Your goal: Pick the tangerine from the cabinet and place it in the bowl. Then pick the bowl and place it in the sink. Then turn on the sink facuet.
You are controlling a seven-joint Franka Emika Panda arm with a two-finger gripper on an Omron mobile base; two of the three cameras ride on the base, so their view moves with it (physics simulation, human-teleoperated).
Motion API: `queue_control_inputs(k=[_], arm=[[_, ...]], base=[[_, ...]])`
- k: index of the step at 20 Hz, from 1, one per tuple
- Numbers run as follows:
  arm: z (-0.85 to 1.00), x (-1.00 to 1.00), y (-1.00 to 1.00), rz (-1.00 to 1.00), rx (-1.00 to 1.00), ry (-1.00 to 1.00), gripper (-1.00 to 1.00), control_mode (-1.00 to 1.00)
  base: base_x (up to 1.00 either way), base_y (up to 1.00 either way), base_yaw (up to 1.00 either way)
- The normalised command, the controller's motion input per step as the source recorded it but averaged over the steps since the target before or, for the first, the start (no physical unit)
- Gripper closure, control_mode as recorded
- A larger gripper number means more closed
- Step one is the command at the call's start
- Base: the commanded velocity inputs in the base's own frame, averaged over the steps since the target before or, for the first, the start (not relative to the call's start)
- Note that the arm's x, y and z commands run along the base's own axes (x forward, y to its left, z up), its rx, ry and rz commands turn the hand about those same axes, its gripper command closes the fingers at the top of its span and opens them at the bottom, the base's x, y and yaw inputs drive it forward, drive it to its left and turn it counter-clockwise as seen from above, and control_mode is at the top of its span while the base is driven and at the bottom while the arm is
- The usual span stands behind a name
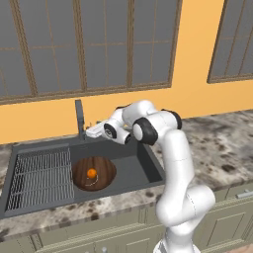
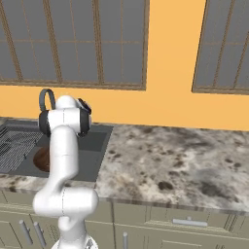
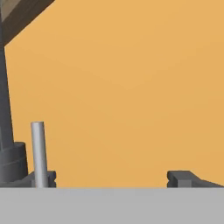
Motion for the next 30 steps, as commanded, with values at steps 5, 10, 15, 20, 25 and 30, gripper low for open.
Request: queue_control_inputs(k=[5,10,15,20,25,30], arm=[[-0.01,0.25,0.10,-0.05,0.00,0.00,-1.00,-1.00],[0.13,0.05,0.02,-0.14,0.00,0.00,-1.00,-1.00],[0.19,0.07,0.00,-0.19,0.00,0.05,1.00,-1.00],[0.04,0.00,-0.43,-0.15,0.13,0.17,1.00,-1.00],[0.00,0.00,-0.85,-0.09,0.23,0.17,1.00,-1.00],[0.00,0.00,-0.98,-0.07,0.28,0.18,1.00,-1.00]], base=[[0.00,0.00,0.00],[0.00,0.00,0.00],[0.00,0.00,0.00],[0.00,0.00,0.00],[0.00,0.00,0.00],[0.00,0.00,0.00]])
